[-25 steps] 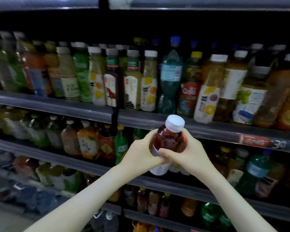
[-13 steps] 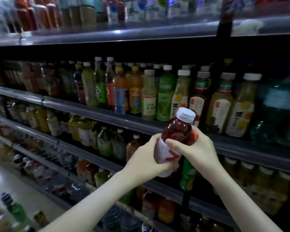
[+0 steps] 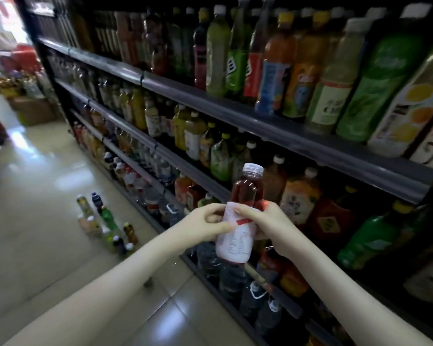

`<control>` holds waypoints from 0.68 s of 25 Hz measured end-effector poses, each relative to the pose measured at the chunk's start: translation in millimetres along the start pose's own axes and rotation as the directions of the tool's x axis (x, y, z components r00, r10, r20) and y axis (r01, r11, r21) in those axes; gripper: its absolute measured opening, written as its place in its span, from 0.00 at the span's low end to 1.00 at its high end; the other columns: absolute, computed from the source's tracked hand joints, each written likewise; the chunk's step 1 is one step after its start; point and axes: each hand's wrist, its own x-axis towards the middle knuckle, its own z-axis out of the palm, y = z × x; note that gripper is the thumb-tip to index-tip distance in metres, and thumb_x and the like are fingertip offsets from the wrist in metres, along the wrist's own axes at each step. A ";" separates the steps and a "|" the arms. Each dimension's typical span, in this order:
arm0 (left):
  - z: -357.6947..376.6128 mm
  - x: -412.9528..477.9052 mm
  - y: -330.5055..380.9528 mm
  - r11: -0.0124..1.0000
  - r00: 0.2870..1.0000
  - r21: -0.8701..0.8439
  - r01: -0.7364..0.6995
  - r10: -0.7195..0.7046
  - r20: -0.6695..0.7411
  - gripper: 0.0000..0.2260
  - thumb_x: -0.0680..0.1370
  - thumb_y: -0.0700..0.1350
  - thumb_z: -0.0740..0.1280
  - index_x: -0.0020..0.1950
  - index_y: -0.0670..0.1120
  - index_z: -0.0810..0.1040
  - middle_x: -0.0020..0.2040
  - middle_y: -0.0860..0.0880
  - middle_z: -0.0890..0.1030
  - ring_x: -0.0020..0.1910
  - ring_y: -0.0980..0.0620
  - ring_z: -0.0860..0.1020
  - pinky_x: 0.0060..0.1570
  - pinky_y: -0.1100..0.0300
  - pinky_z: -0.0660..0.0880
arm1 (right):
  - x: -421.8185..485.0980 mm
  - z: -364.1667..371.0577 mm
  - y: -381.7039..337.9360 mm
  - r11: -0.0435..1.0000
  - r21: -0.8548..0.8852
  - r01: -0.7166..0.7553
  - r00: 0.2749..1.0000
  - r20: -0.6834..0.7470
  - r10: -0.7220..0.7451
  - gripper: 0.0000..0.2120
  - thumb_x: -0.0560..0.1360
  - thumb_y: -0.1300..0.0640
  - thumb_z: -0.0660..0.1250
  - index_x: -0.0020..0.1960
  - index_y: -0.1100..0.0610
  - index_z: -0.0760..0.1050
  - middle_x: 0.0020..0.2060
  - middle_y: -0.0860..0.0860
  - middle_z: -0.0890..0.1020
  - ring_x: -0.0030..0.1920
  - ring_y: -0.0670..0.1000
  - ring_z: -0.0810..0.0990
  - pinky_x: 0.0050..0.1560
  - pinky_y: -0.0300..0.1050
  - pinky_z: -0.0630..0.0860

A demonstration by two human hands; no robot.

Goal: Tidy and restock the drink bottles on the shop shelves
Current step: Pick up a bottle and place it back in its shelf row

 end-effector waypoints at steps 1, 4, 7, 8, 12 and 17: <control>-19.9 -1.1 -6.8 1.000 0.999 -0.009 0.026 -0.026 -0.023 0.16 0.75 0.47 0.70 0.63 0.52 0.74 0.56 0.50 0.82 0.55 0.55 0.80 0.54 0.57 0.78 | 8.7 12.9 -0.6 0.999 0.020 -0.031 1.000 0.002 0.031 0.14 0.70 0.49 0.74 0.52 0.56 0.81 0.42 0.52 0.86 0.44 0.52 0.85 0.48 0.51 0.81; -88.6 -7.3 -26.0 0.998 0.990 0.014 0.059 -0.057 -0.126 0.12 0.78 0.47 0.66 0.62 0.53 0.75 0.56 0.49 0.81 0.55 0.54 0.80 0.55 0.56 0.78 | 37.3 59.0 -14.6 0.998 0.032 -0.053 0.999 0.011 0.053 0.15 0.71 0.51 0.73 0.53 0.60 0.79 0.39 0.51 0.84 0.38 0.49 0.83 0.36 0.42 0.79; -167.0 -12.5 -33.9 0.999 0.987 0.051 0.019 -0.011 -0.160 0.09 0.79 0.46 0.65 0.58 0.53 0.77 0.53 0.48 0.82 0.51 0.54 0.81 0.52 0.58 0.79 | 71.4 116.6 -41.5 0.997 0.078 -0.012 1.000 -0.004 0.012 0.12 0.71 0.55 0.73 0.51 0.60 0.78 0.37 0.51 0.83 0.33 0.46 0.82 0.29 0.37 0.76; -194.6 -13.8 -32.2 0.998 0.986 0.062 0.008 0.003 -0.168 0.08 0.79 0.45 0.64 0.57 0.52 0.77 0.53 0.47 0.82 0.51 0.53 0.81 0.50 0.59 0.79 | 82.2 137.2 -52.5 0.996 0.086 0.006 1.000 -0.018 -0.004 0.11 0.71 0.54 0.74 0.49 0.59 0.78 0.35 0.49 0.83 0.32 0.45 0.82 0.29 0.37 0.75; -308.4 -8.0 -14.5 0.991 0.984 0.121 -0.052 0.072 -0.163 0.07 0.79 0.45 0.65 0.57 0.52 0.78 0.52 0.47 0.82 0.49 0.54 0.82 0.51 0.57 0.80 | 128.4 218.0 -113.4 0.991 0.080 0.106 0.987 -0.131 -0.095 0.13 0.68 0.49 0.76 0.47 0.56 0.79 0.38 0.50 0.85 0.39 0.49 0.84 0.38 0.44 0.80; -397.3 27.7 16.3 0.967 0.987 0.203 -0.151 0.159 -0.021 0.09 0.79 0.45 0.65 0.59 0.53 0.77 0.53 0.47 0.82 0.49 0.54 0.82 0.51 0.59 0.79 | 177.6 270.8 -172.4 0.973 0.111 0.202 0.946 -0.279 -0.165 0.17 0.66 0.48 0.77 0.49 0.55 0.78 0.42 0.51 0.85 0.42 0.50 0.85 0.42 0.48 0.82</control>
